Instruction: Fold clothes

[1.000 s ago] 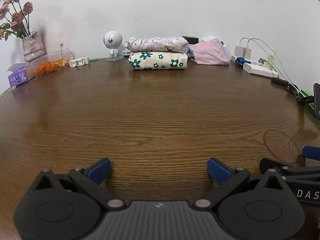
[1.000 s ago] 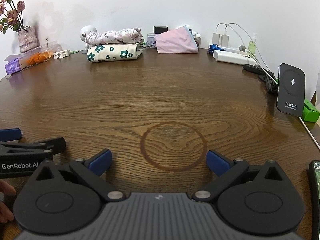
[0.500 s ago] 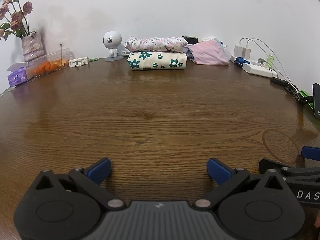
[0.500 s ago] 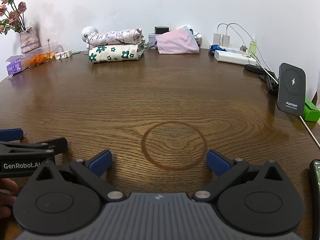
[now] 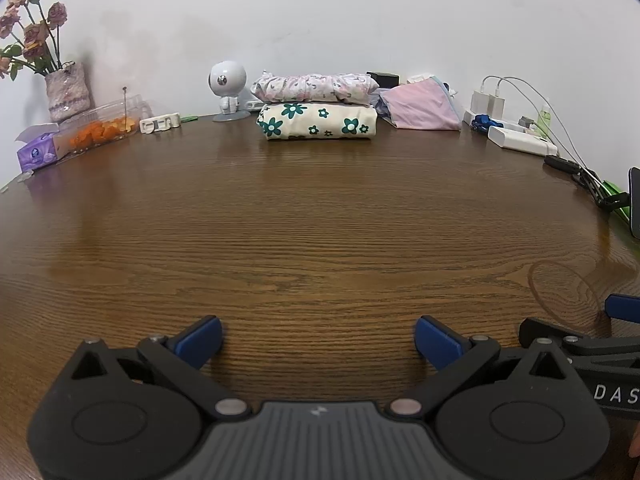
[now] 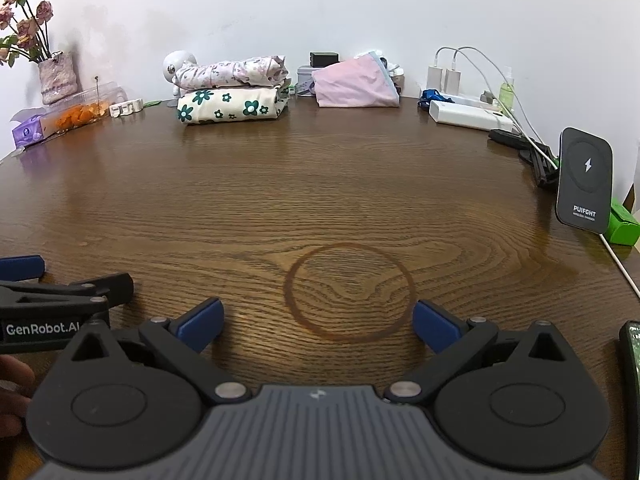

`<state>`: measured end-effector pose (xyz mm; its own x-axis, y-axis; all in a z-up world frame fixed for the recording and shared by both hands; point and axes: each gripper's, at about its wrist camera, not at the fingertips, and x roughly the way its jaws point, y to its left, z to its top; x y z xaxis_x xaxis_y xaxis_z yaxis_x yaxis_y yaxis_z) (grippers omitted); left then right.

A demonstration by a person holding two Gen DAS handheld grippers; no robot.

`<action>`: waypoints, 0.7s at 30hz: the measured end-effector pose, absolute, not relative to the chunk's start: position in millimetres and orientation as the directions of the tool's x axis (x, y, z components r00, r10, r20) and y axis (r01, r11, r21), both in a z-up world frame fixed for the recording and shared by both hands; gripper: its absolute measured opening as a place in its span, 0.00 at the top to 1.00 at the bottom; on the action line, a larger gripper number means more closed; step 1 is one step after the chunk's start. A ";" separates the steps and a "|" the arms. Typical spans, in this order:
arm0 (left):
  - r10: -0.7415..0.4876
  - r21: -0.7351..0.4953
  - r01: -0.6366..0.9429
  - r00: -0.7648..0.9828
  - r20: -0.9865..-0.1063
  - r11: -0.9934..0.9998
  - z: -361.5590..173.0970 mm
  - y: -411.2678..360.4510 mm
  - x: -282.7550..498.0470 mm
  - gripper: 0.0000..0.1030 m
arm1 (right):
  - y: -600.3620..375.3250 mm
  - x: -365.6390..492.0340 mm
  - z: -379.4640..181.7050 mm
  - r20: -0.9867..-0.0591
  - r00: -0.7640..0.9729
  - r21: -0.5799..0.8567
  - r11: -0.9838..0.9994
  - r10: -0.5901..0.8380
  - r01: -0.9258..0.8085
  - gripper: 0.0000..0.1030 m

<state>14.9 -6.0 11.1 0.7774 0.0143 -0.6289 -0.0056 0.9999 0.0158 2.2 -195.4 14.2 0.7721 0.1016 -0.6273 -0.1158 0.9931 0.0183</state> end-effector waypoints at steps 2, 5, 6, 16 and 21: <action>0.016 0.015 -0.008 0.778 -0.628 1.000 11.0 -5.8 14.8 0.00 | -195.5 2.1 14.2 -0.627 0.772 0.019 0.993 0.102 -0.116 0.00; 0.020 0.016 -0.013 0.779 -0.626 1.000 10.8 -5.7 13.9 0.00 | -196.2 2.4 14.1 -0.627 0.772 0.021 0.993 0.103 -0.116 0.00; 0.020 0.016 -0.013 0.779 -0.626 1.000 10.8 -5.6 13.7 0.00 | -196.2 2.6 14.1 -0.627 0.772 0.021 0.993 0.103 -0.116 0.00; 0.017 0.016 -0.009 0.778 -0.628 1.000 11.1 -5.4 13.6 0.00 | -194.6 1.2 13.5 -0.626 0.773 0.019 0.994 0.098 -0.110 0.01; 0.018 0.016 -0.010 0.778 -0.628 1.000 11.2 -6.1 13.6 0.00 | -194.8 1.2 13.4 -0.626 0.774 0.020 0.994 0.098 -0.110 0.01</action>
<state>13.6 -6.1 11.2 0.7781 0.0178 -0.6279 -0.0101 0.9998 0.0158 1.2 -194.8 13.4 0.7736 0.0981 -0.6260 -0.1102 0.9937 0.0195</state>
